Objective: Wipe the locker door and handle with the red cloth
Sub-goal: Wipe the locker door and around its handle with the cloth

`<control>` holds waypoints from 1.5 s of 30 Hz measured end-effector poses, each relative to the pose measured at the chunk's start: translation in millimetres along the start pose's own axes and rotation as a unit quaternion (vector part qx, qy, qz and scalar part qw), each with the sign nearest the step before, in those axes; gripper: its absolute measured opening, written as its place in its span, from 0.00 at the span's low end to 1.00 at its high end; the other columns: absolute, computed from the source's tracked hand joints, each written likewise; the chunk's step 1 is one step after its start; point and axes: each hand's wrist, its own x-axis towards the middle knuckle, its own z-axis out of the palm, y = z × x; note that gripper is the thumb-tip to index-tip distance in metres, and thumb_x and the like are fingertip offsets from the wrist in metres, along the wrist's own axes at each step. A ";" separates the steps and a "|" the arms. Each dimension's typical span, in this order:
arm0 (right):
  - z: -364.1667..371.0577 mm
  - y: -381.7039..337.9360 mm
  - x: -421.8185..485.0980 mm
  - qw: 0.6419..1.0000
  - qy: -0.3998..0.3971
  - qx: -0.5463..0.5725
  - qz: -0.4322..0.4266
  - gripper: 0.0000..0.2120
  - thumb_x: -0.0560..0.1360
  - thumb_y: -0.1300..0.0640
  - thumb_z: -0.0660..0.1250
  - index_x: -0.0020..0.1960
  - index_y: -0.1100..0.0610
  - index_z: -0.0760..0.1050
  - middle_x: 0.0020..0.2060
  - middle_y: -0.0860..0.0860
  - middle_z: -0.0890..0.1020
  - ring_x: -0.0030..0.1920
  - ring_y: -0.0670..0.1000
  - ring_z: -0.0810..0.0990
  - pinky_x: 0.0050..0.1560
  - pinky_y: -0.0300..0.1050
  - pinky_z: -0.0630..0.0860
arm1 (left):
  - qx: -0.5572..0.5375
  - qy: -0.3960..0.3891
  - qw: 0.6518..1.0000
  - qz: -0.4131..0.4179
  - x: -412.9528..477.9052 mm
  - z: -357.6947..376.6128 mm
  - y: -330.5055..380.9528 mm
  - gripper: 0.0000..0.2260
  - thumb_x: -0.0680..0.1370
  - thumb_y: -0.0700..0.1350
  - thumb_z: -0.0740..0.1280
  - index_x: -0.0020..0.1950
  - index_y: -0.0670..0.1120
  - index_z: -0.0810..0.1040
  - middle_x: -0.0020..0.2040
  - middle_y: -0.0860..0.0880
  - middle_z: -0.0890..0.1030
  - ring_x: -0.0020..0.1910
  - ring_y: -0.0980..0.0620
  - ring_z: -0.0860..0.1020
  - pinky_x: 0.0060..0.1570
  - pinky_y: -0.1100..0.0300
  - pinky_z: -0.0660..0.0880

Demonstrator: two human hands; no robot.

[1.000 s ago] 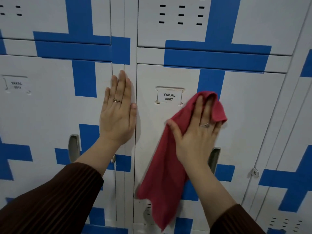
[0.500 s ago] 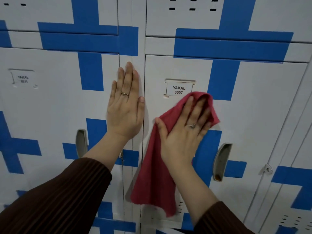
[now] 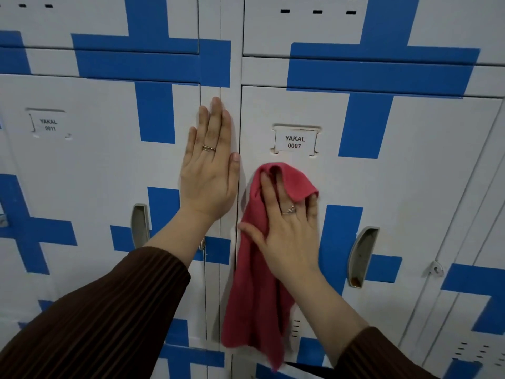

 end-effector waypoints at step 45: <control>1.3 11.5 3.9 1.000 0.029 0.005 0.001 0.36 0.74 0.40 0.53 0.74 0.57 0.48 0.72 0.50 0.50 0.71 0.54 0.52 0.69 0.47 0.35 | -0.005 0.003 1.000 -0.004 -0.6 0.4 -0.6 0.25 0.78 0.43 0.51 0.74 0.36 0.54 0.75 0.37 0.56 0.74 0.43 0.50 0.73 0.54 0.45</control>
